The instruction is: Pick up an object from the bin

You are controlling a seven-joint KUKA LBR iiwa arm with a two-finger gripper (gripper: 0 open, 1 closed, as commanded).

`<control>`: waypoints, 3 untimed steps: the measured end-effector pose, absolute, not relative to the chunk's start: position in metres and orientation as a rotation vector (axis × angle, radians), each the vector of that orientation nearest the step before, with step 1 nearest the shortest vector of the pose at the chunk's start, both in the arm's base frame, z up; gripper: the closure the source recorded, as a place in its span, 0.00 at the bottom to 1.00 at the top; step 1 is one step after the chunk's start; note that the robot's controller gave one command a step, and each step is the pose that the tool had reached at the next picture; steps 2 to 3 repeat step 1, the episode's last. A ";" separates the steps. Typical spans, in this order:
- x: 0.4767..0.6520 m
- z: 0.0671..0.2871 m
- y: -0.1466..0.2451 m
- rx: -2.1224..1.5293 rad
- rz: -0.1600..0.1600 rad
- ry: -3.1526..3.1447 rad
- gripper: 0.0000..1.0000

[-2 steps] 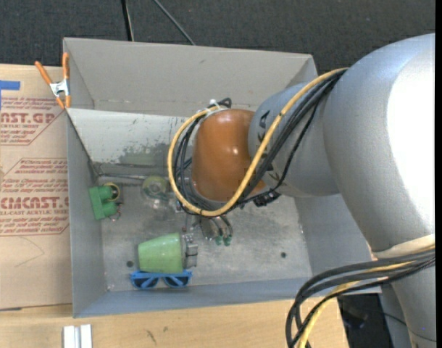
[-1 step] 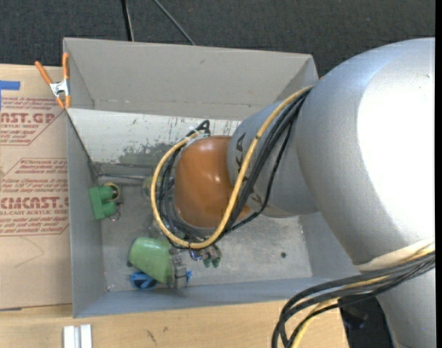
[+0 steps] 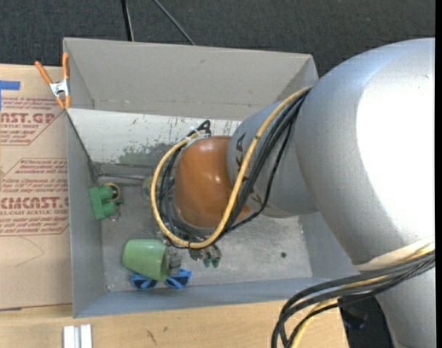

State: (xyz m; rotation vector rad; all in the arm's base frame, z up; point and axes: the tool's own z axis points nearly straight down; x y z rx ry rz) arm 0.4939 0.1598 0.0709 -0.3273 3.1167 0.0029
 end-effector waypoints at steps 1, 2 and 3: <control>0.505 0.225 0.149 -0.326 0.001 3.115 1.00; 0.505 0.225 0.149 -0.326 0.001 3.115 1.00; 0.505 0.225 0.149 -0.326 0.001 3.115 1.00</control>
Offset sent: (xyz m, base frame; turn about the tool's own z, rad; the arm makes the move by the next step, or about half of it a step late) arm 0.0095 -0.0107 0.1497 0.0005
